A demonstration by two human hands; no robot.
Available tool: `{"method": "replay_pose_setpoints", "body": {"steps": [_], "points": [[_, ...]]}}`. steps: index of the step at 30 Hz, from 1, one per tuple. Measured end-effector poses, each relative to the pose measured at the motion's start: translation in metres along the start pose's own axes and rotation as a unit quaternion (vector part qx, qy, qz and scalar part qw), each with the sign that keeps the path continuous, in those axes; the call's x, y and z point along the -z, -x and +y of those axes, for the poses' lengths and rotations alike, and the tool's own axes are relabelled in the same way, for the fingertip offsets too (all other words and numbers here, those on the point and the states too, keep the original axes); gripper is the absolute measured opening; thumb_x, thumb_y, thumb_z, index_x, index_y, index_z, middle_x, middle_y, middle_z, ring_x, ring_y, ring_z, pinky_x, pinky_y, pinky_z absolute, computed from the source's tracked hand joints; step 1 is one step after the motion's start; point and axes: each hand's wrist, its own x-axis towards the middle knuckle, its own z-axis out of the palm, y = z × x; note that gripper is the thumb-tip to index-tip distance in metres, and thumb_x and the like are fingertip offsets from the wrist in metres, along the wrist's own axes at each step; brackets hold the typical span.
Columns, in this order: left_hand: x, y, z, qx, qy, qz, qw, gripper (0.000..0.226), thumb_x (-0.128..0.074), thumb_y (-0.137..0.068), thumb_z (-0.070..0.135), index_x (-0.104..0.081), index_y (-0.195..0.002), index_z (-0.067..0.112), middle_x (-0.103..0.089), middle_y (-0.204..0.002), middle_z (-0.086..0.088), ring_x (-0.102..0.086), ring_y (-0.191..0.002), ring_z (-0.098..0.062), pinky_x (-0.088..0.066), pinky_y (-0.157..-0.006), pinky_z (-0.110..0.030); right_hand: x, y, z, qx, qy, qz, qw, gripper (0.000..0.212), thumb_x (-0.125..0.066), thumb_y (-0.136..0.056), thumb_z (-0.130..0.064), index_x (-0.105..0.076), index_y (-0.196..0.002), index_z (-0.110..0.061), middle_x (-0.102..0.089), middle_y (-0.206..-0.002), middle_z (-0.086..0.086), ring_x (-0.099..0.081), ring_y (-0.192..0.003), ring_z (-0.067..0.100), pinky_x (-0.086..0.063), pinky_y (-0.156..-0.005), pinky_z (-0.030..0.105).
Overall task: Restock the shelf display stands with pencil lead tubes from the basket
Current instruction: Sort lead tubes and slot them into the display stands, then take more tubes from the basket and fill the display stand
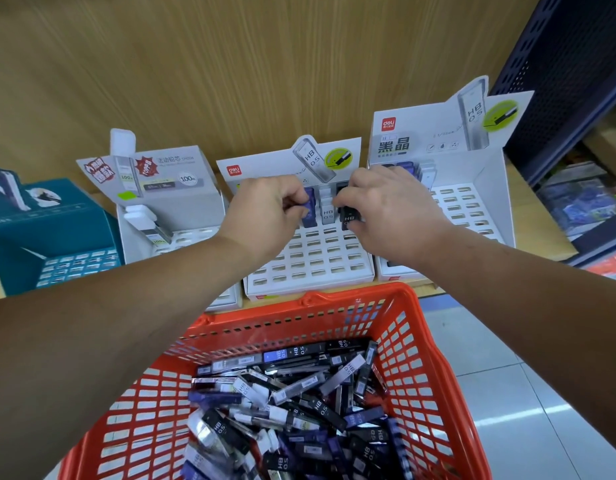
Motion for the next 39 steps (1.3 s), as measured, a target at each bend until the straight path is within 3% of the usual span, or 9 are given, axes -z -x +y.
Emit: {"method": "replay_pose_setpoints", "body": {"steps": [6,12,17,21,28,31,34,36,39], "points": [[-0.004,0.006,-0.006,-0.072,-0.063,-0.016,0.995,0.02,-0.071,-0.089,0.004,-0.079,-0.104,0.014,-0.069,-0.092,-0.002,-0.063,-0.083,-0.019,-0.055,-0.08,-0.036,0.003,0.001,-0.001,-0.004,-0.004,0.006,1.0,0.031,-0.074,-0.087,-0.03,-0.075,-0.116,-0.019,-0.063,-0.104,0.006,-0.058,-0.104,0.034,-0.04,-0.092,0.045],[0.021,0.022,0.002,-0.023,-0.086,-0.048,0.995,0.028,-0.074,-0.089,0.016,-0.071,-0.117,0.021,-0.067,-0.094,0.006,-0.065,-0.081,-0.015,-0.054,-0.079,-0.03,0.016,0.006,-0.007,0.008,0.001,-0.02,1.0,0.036,-0.066,-0.091,-0.043,-0.073,-0.118,-0.019,-0.063,-0.107,0.004,-0.057,-0.106,0.03,-0.043,-0.094,0.043],[0.069,0.054,0.022,-0.007,-0.13,-0.165,0.978,0.017,-0.075,-0.091,0.024,-0.074,-0.108,0.024,-0.071,-0.09,0.01,-0.063,-0.078,-0.004,-0.048,-0.069,-0.015,0.036,0.02,-0.037,0.054,0.005,0.001,0.999,0.036,-0.06,-0.089,-0.049,-0.076,-0.087,-0.017,-0.065,-0.085,0.004,-0.063,-0.086,0.034,-0.047,-0.078,0.043],[0.083,0.102,0.022,-0.016,-0.135,-0.186,0.973,0.009,-0.075,-0.088,0.02,-0.079,-0.097,0.019,-0.074,-0.086,0.007,-0.067,-0.081,-0.01,-0.053,-0.075,-0.024,0.057,0.049,-0.088,0.069,-0.018,-0.129,0.989,0.03,-0.053,-0.095,-0.058,-0.067,-0.091,-0.032,-0.061,-0.09,-0.011,-0.064,-0.092,0.019,-0.051,-0.071,0.035],[0.039,0.204,-0.017,0.055,-0.063,-0.288,0.954,0.013,-0.067,-0.094,0.016,-0.078,-0.091,0.01,-0.073,-0.086,0.004,-0.066,-0.079,-0.011,-0.056,-0.077,-0.028,0.053,0.136,-0.141,0.053,0.105,-0.378,0.918,0.039,-0.048,-0.097,-0.059,-0.064,-0.115,-0.029,-0.067,-0.114,-0.003,-0.064,-0.108,0.025,-0.057,-0.084,0.041],[0.02,0.219,-0.037,0.064,-0.084,-0.368,0.924,0.018,-0.062,-0.098,0.017,-0.074,-0.09,0.006,-0.073,-0.091,-0.011,-0.067,-0.084,-0.031,-0.058,-0.08,-0.041,0.037,0.169,-0.148,0.004,0.084,-0.404,0.911,0.048,-0.045,-0.097,-0.063,-0.064,-0.126,-0.029,-0.067,-0.124,0.001,-0.062,-0.119,0.029,-0.052,-0.1,0.045],[-0.001,0.228,-0.051,0.067,-0.111,-0.422,0.897,0.015,-0.06,-0.102,0.019,-0.056,-0.088,0.017,-0.054,-0.089,-0.011,-0.048,-0.073,-0.029,-0.054,-0.08,-0.049,0.012,0.196,-0.15,0.041,0.118,-0.434,0.892,0.06,-0.036,-0.101,-0.066,-0.053,-0.144,-0.029,-0.056,-0.146,0.004,-0.043,-0.143,0.026,-0.016,-0.126,0.051],[-0.015,0.231,-0.058,0.076,-0.106,-0.431,0.893,0.01,-0.058,-0.104,0.02,-0.056,-0.094,0.018,-0.053,-0.095,-0.011,-0.05,-0.078,-0.028,-0.053,-0.083,-0.05,-0.002,0.207,-0.138,0.016,0.137,-0.439,0.888,0.066,-0.029,-0.102,-0.067,-0.043,-0.153,-0.028,-0.049,-0.155,0.006,-0.034,-0.15,0.025,-0.002,-0.127,0.052],[-0.033,0.235,-0.061,0.089,-0.092,-0.437,0.891,0.015,-0.057,-0.105,0.019,-0.066,-0.113,0.012,-0.064,-0.111,-0.009,-0.064,-0.097,-0.035,-0.053,-0.088,-0.049,-0.015,0.227,-0.117,-0.011,0.159,-0.418,0.894,0.069,-0.024,-0.101,-0.065,-0.055,-0.143,-0.02,-0.059,-0.145,0.007,-0.044,-0.141,0.027,-0.015,-0.125,0.048]]}}
